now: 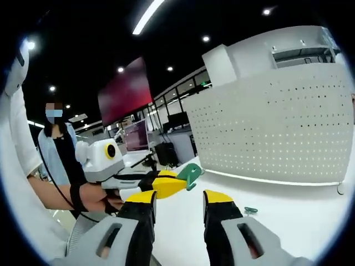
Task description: Insert the hook assembly into the mounting plate slot until the hook locks in place.
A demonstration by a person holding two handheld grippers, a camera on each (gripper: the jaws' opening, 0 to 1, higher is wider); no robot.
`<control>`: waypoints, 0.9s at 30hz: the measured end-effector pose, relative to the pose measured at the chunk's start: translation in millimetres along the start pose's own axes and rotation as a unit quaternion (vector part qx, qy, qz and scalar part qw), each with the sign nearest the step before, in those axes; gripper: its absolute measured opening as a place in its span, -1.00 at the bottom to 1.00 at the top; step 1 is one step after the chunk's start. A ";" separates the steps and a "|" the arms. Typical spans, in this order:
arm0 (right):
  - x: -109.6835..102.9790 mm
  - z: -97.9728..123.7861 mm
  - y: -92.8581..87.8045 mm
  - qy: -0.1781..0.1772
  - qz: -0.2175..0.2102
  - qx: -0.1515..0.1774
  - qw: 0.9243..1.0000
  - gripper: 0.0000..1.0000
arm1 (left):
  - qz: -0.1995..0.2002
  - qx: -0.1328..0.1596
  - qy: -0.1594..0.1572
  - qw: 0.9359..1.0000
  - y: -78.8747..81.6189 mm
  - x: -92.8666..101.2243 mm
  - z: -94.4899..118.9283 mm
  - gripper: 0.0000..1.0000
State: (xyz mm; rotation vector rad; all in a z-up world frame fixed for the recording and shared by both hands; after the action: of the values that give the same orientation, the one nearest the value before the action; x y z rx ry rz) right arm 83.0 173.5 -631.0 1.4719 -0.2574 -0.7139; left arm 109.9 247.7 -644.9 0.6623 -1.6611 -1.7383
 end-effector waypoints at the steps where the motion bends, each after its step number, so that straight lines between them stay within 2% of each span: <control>1: 0.4 -0.6 0.5 0.000 -0.003 0.002 1.000 -0.39 | -0.004 0.002 -0.003 1.000 0.7 1.7 -0.1 -0.94; 8: 0.3 -4.0 4.0 0.005 -0.018 0.016 1.000 -0.58 | -0.008 0.008 -0.010 1.000 1.3 7.4 0.7 -0.94; 16: 1.0 -5.5 8.5 0.007 -0.042 0.032 0.999 -0.67 | -0.013 0.024 -0.018 0.999 6.3 14.3 1.3 -0.94; 20: 3.6 -4.5 10.6 0.003 -0.073 0.042 0.996 -0.75 | -0.018 0.031 -0.023 0.999 8.5 17.2 1.2 -0.94; 27: 3.0 -4.9 7.7 0.002 -0.086 0.034 0.996 -0.86 | -0.029 0.045 -0.032 0.998 13.6 22.6 -0.6 -0.94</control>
State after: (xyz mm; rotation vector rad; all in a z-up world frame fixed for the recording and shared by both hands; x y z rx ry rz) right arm 90.3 175.4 -625.0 1.5722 -0.1548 -0.8468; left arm 96.6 230.6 -629.9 0.7102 -1.7892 -1.7500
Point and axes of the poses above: the point that each gripper's makers call its tool centre point, and the gripper's own axes: z roughly backward along the fingers, x roughly to its right, y roughly out of its top, the point moved 3 cm from there along z, roughly backward along the fingers, and after that the axes turned 3 degrees about y, right-handed, at the moved point
